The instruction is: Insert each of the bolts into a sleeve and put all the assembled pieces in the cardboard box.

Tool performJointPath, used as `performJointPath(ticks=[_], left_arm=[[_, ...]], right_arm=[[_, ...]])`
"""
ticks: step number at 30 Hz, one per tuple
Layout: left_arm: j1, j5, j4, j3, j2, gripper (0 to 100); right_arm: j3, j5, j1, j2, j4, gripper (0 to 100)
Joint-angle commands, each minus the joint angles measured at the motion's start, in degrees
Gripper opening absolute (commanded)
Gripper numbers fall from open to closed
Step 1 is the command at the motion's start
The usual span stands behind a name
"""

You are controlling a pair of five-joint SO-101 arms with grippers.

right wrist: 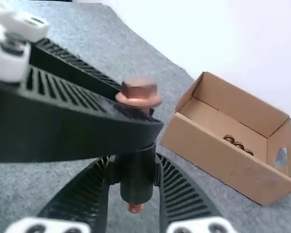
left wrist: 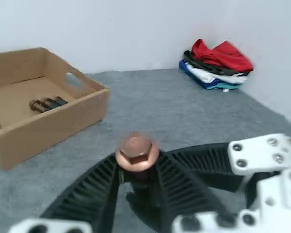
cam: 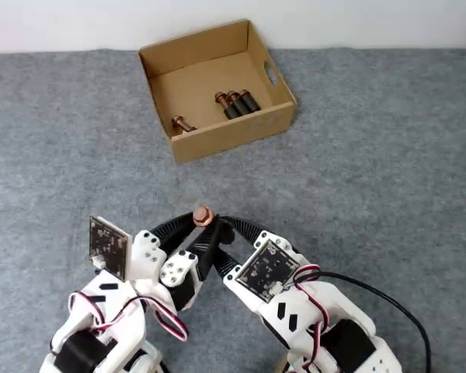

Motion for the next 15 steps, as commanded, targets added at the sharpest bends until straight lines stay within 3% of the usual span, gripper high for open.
performJointPath(ticks=[1, 15], left_arm=[[0.0, -3.87, 0.09, -0.13, 0.7, 22], [-0.88, -5.1, 7.82, -11.03, 0.7, 25]], right_arm=[[-1.14, 0.62, 0.66, -0.66, -1.89, 0.9], [-0.79, 0.26, 0.75, -0.66, -1.71, 0.9]])
